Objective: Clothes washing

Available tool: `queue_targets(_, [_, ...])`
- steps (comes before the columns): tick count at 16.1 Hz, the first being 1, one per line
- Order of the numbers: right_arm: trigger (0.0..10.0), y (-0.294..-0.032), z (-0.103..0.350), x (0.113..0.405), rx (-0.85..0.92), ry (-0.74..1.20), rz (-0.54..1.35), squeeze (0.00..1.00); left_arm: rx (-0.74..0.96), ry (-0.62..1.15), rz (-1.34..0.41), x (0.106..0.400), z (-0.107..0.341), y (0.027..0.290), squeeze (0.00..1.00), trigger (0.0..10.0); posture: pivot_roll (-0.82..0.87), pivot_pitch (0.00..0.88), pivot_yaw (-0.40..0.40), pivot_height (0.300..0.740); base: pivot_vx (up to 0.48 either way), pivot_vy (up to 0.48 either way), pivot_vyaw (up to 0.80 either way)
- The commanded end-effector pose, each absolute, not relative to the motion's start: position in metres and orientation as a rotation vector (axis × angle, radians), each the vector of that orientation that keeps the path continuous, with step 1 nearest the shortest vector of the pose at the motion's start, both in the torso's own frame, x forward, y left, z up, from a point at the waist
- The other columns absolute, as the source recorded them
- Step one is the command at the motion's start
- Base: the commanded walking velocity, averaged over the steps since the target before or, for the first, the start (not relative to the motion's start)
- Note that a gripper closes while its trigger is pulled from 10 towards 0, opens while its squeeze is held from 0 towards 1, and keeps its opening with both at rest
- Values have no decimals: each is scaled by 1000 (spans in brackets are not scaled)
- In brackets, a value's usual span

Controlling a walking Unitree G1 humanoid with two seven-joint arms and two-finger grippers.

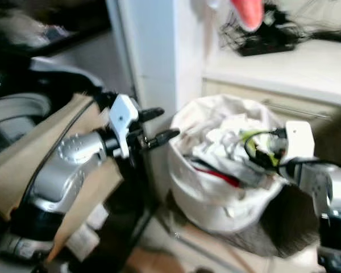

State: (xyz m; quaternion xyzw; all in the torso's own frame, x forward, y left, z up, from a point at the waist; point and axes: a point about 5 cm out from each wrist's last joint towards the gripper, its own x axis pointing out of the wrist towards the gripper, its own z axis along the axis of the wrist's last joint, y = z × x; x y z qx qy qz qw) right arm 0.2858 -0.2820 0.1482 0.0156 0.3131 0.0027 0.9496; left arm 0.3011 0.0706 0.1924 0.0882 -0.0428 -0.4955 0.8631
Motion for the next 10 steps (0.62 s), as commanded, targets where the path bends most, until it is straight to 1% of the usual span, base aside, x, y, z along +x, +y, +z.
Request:
queue_targets(1, [10000,-269,151,291,30,579,124,0,210,-102,-1075,298,199,71,0,10000,-93,0,79,740,0,0,0])
queue_targets(2, [10000,-267,151,292,29,561,139,0,197,-107,-1099,296,200,70,0,10000,-93,0,79,740,0,0,0])
queue_targets(3, [10000,-272,154,294,-24,526,98,0,168,-115,-1138,292,204,69,0,10000,-86,0,75,740,0,0,0])
queue_targets(4, [10000,-276,159,295,-74,492,59,0,152,-110,-1130,291,204,69,0,10000,-86,0,75,740,0,0,0])
queue_targets(6, [10000,-278,181,298,-147,364,-10,0,86,-99,-863,312,199,79,0,10000,-81,0,72,740,0,0,0])
queue_targets(7, [10000,-276,188,297,-218,337,-27,0,38,-50,-704,323,193,88,0,10000,-83,0,68,740,0,0,0])
queue_targets(8, [10000,-275,191,296,-248,322,-32,0,23,-38,-637,327,191,91,0,10000,-83,0,68,740,0,0,0])
queue_targets(9, [10000,-271,205,294,-270,228,-55,0,11,-10,-519,330,185,100,0,10000,-85,0,55,740,0,0,0])
queue_targets(10, [10000,-267,215,293,-261,155,-75,0,50,-18,-478,330,181,105,0,10000,-85,0,49,740,0,0,0])
